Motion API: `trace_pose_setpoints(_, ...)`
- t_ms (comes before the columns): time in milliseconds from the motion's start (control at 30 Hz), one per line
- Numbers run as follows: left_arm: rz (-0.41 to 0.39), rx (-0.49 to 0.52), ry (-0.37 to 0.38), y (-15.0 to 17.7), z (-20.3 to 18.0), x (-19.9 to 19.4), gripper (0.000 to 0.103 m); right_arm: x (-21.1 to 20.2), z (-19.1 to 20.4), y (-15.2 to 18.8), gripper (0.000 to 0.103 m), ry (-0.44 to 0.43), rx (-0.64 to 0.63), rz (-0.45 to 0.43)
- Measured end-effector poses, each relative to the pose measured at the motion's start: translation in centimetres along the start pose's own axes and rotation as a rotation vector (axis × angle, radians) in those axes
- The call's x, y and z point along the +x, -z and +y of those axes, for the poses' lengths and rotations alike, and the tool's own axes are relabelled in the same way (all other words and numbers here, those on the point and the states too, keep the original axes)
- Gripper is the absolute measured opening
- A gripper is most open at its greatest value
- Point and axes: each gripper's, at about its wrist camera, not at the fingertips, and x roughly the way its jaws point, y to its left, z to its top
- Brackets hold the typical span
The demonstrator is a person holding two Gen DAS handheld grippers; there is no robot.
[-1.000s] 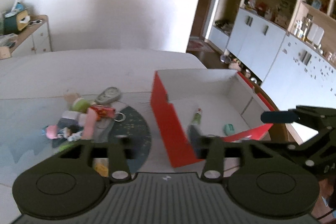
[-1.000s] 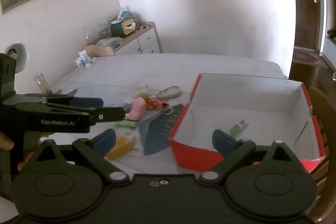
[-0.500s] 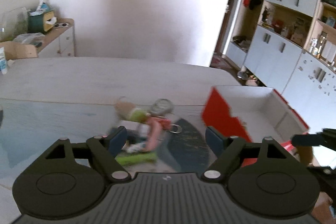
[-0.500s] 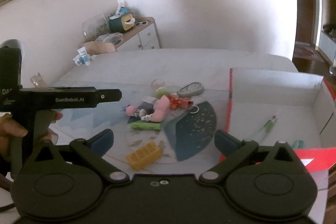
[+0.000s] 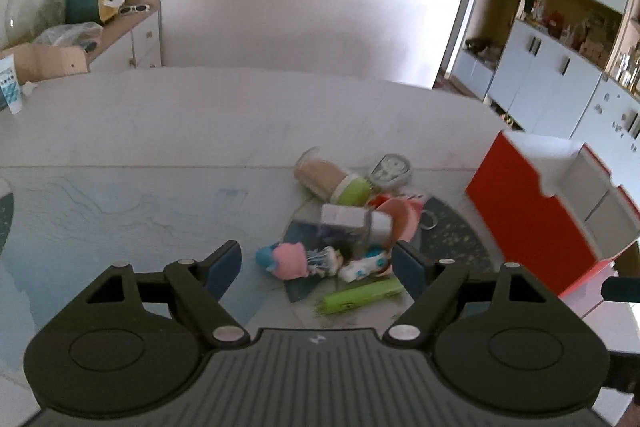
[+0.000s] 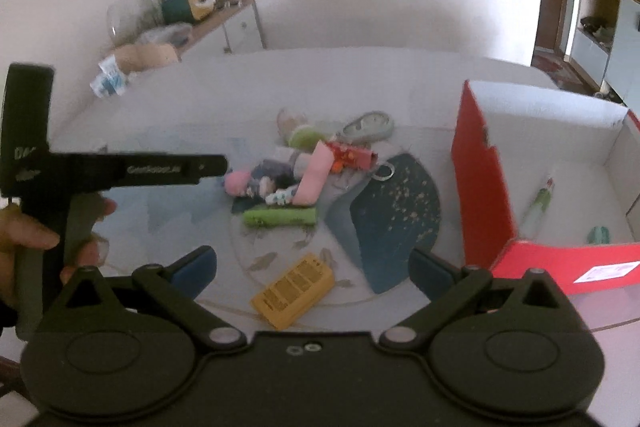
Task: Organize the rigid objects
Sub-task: 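Withdraw both tools from the box back toward the pile, then grasp the pink doll figure with the left tool while the right tool grasps the yellow box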
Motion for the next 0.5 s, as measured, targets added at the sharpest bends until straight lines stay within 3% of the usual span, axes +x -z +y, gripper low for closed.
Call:
trace_pose_setpoints(233, 0.041, 0.028, -0.001, 0.7, 1.0, 4.2, 0.082, 3.6, 1.3, 0.8, 0.101, 0.037, 0.0, 0.093)
trace_pose_setpoints(500, 0.078, 0.031, -0.022, 1.0, 1.1, 8.2, 0.082, 6.8, 1.9, 0.9, 0.093, 0.084, 0.042, 0.169)
